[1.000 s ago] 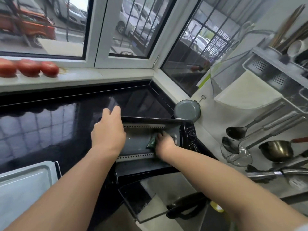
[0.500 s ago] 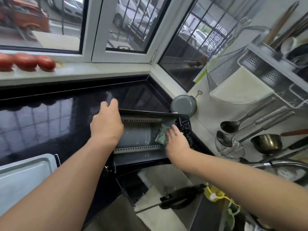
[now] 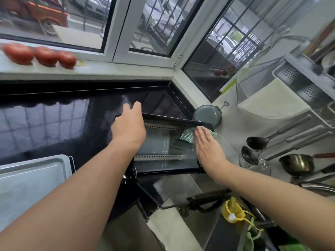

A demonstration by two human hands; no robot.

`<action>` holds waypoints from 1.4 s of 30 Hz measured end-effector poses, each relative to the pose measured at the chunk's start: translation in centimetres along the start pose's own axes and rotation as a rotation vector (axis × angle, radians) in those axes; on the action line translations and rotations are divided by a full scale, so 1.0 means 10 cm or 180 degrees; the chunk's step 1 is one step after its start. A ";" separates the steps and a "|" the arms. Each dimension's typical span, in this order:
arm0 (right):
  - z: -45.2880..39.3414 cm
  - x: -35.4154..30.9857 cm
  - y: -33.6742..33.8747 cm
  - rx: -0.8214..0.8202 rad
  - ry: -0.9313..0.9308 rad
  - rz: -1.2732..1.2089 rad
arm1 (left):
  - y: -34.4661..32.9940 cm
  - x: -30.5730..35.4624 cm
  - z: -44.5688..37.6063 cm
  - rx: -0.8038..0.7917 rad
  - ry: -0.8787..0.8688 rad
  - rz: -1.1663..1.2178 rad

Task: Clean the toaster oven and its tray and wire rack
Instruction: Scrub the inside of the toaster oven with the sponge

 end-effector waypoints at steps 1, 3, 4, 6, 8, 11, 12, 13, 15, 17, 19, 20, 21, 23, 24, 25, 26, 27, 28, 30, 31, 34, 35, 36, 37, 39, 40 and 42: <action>0.01 -0.04 0.05 0.0116 0.0086 0.0022 | 0.00 0.00 0.00 0.0006 0.0010 -0.0011; 0.03 -0.31 0.13 0.0367 0.0685 -0.0197 | 0.00 -0.01 0.00 0.0029 0.0027 -0.0034; 0.08 -0.47 0.14 0.0419 0.1048 -0.0393 | 0.00 -0.01 0.00 0.0037 0.0013 -0.0026; 0.15 -0.58 0.15 0.0371 0.1412 -0.0727 | 0.00 0.00 0.01 0.0048 -0.0046 0.0007; 0.08 -0.41 0.15 0.0230 0.1070 -0.0669 | 0.00 0.00 0.03 0.0042 -0.0086 0.0008; 0.06 -0.20 0.21 0.0107 0.0612 -0.0033 | 0.00 0.00 0.03 0.0040 -0.0080 0.0018; 0.08 -0.24 0.23 0.0163 0.0687 -0.0031 | 0.00 0.00 0.02 0.0039 -0.0070 0.0012; 0.11 -0.34 0.25 0.0257 0.0901 -0.0191 | 0.00 0.00 0.02 0.0039 -0.0048 0.0003; 0.20 -0.54 0.27 0.0341 0.1412 -0.0760 | 0.00 -0.01 0.01 0.0041 -0.0015 -0.0002; 0.22 -0.56 0.26 0.0206 0.1601 -0.1380 | -0.01 0.01 0.02 0.0071 -0.0036 0.0003; 0.15 -0.46 0.27 -0.0046 0.1410 -0.2103 | -0.01 0.01 0.04 0.0073 -0.0040 -0.0019; 0.12 -0.42 0.26 -0.0207 0.1245 -0.2576 | -0.02 0.01 0.04 0.0062 -0.0032 -0.0030; 0.09 -0.39 0.26 -0.0399 0.1069 -0.3133 | -0.01 0.01 0.04 0.0057 -0.0028 -0.0033; 0.07 -0.38 0.28 -0.0720 0.0816 -0.4229 | -0.01 0.02 0.04 0.0044 -0.0031 -0.0029; 0.07 -0.40 0.33 -0.0747 0.0810 -0.4672 | -0.01 0.01 0.04 0.0041 -0.0031 -0.0038; 0.08 -0.43 0.45 -0.0686 0.0916 -0.5095 | -0.01 0.00 0.04 0.0042 -0.0030 -0.0053; 0.11 -0.47 0.62 -0.0610 0.1122 -0.5451 | -0.02 0.00 0.04 0.0043 -0.0040 -0.0062; 0.15 -0.54 0.78 -0.0536 0.1375 -0.5593 | -0.03 0.00 0.05 0.0042 -0.0063 -0.0061; 0.17 -0.60 0.90 -0.0434 0.1591 -0.5501 | -0.03 0.00 0.05 0.0036 -0.0083 -0.0057; 0.15 -0.66 0.91 -0.0278 0.1652 -0.4820 | -0.04 -0.01 0.03 0.0029 -0.0097 -0.0093; 0.13 -0.62 0.80 -0.0296 0.1481 -0.4290 | -0.05 -0.02 0.02 0.0021 -0.0089 -0.0102; 0.11 -0.45 0.40 -0.0695 0.0967 -0.3116 | -0.06 0.01 0.03 0.0030 -0.0143 -0.0074; 0.11 -0.43 0.44 -0.0668 0.0963 -0.3168 | -0.06 0.01 0.03 0.0030 -0.0146 -0.0072; 0.09 -0.45 0.59 -0.0515 0.1050 -0.3460 | -0.07 0.00 0.03 0.0031 -0.0134 -0.0073; 0.08 -0.47 0.82 -0.0306 0.1195 -0.3909 | -0.08 0.00 0.03 0.0030 -0.0123 -0.0083; 0.14 -0.57 1.32 -0.0091 0.1643 -0.4951 | -0.09 0.00 0.01 0.0023 -0.0134 -0.0102; 0.17 -0.64 1.48 -0.0054 0.1856 -0.5167 | -0.09 0.01 0.00 0.0026 -0.0144 -0.0111; 0.20 -0.67 1.44 0.0027 0.1789 -0.4818 | -0.08 0.00 -0.02 0.0039 -0.0150 -0.0122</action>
Point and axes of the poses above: each hand's wrist, its own z-axis away from the middle knuckle, its own y-axis out of the back of the hand, x = y × z, the point moved 10 cm from there along -z, towards the middle knuckle, and after that the axes turned 3 degrees about y, right-handed, at the moved point
